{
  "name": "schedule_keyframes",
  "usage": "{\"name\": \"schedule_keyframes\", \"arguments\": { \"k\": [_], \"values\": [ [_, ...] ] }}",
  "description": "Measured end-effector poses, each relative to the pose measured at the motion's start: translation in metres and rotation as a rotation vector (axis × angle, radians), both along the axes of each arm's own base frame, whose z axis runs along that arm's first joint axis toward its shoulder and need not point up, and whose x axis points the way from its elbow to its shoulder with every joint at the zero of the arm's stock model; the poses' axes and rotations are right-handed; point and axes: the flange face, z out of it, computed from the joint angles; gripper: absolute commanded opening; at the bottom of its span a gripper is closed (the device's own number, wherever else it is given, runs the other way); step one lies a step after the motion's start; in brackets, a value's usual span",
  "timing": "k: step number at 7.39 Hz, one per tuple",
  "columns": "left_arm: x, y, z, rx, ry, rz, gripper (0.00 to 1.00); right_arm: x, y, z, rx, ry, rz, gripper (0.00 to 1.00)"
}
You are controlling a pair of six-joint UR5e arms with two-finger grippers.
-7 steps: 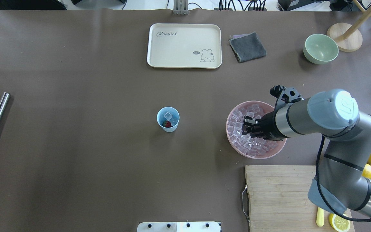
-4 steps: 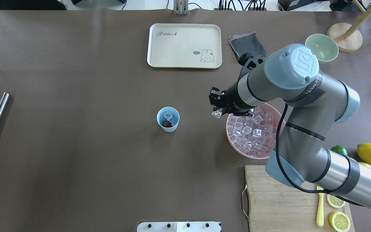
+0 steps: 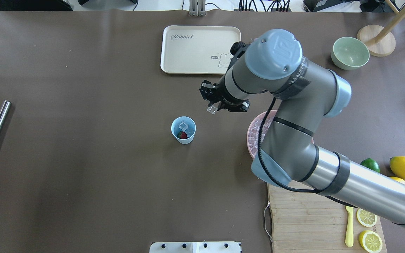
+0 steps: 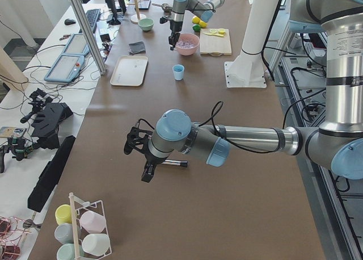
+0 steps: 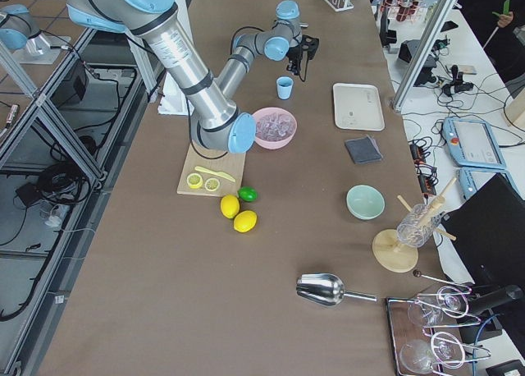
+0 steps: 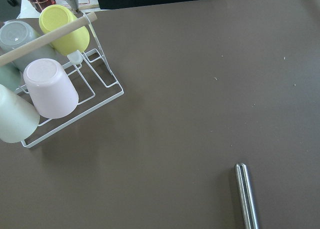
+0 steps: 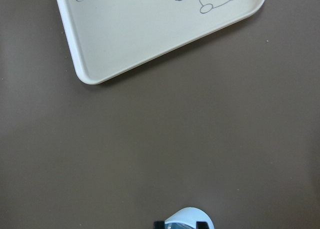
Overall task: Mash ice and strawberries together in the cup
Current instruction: 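Lift the ice cube with the right gripper and carry it over the blue cup, then lower the right gripper to the cup and open to drop the cube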
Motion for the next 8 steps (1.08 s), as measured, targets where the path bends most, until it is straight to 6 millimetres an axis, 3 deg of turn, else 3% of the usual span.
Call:
{"name": "schedule_keyframes", "arguments": {
  "k": [2, 5, 6, 7, 8],
  "values": [
    [0.001, -0.001, 0.009, -0.016, 0.002, 0.004, 0.98, -0.029, 0.004, -0.005, 0.015, 0.029, 0.013, 0.25],
    [0.004, -0.004, 0.014, -0.025, 0.002, 0.011, 0.98, -0.066, 0.033, 0.012, 0.027, 0.073, -0.009, 0.27],
    [0.005, -0.004, 0.016, -0.027, 0.002, 0.012, 0.98, -0.072, 0.039, 0.018, 0.027, 0.082, -0.016, 0.39],
    [0.005, -0.004, 0.017, -0.027, 0.002, 0.012, 0.98, -0.075, 0.044, 0.023, 0.028, 0.089, -0.018, 0.9],
    [0.005, -0.004, 0.017, -0.027, 0.002, 0.012, 0.98, -0.075, 0.046, 0.025, 0.033, 0.092, -0.016, 1.0]
  ]
}}
